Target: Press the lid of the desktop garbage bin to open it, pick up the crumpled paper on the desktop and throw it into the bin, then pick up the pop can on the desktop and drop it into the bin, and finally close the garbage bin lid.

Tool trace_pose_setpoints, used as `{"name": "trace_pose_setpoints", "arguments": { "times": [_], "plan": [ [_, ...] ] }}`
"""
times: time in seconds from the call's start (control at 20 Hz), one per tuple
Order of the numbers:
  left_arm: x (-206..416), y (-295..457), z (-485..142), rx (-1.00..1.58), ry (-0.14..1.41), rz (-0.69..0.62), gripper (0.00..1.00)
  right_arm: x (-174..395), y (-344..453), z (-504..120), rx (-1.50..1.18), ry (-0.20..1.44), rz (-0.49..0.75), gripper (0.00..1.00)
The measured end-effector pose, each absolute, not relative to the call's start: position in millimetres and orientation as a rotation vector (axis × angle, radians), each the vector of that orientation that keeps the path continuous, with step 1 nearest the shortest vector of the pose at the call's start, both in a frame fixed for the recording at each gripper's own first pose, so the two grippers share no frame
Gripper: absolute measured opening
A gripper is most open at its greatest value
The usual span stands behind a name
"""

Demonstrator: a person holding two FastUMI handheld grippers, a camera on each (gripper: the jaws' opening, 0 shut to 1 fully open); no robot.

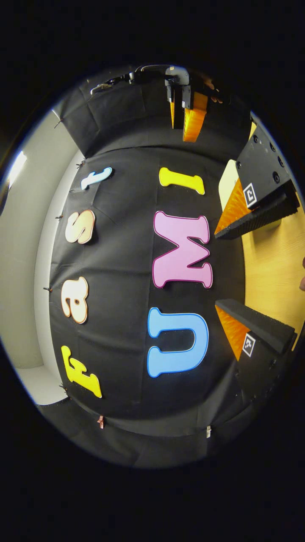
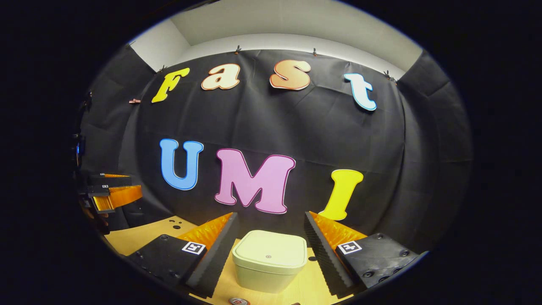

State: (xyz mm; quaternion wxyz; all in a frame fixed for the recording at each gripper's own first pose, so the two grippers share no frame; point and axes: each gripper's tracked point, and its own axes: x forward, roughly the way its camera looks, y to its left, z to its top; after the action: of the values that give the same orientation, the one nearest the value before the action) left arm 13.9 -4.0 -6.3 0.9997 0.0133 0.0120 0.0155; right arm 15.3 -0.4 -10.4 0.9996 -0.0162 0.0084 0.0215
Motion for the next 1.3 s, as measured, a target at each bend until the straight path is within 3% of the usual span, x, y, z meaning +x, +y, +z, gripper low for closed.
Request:
{"name": "trace_pose_setpoints", "arguments": {
  "times": [0.35,0.45,0.65,0.7,0.75,1.3],
  "plan": [
    [17,-3,-13,0.021,0.035,0.041,0.92,18,5,-12,-0.033,0.024,0.066,0.94],
    [17,-4,-14,0.025,0.038,0.042,0.92,19,4,-11,-0.010,0.021,0.069,0.77],
    [15,-3,-15,0.030,0.037,0.049,0.92,24,21,-31,-0.030,0.109,0.160,0.27],
    [16,-3,-14,0.028,0.038,0.049,0.92,23,22,-38,-0.046,0.140,0.162,0.22],
    [17,-4,-15,0.028,0.040,0.048,0.92,20,19,-36,-0.066,0.148,0.157,0.08],
    [13,3,-15,0.044,0.045,0.077,0.92,83,2,-59,-0.112,0.131,0.114,0.05]
  ]
}}
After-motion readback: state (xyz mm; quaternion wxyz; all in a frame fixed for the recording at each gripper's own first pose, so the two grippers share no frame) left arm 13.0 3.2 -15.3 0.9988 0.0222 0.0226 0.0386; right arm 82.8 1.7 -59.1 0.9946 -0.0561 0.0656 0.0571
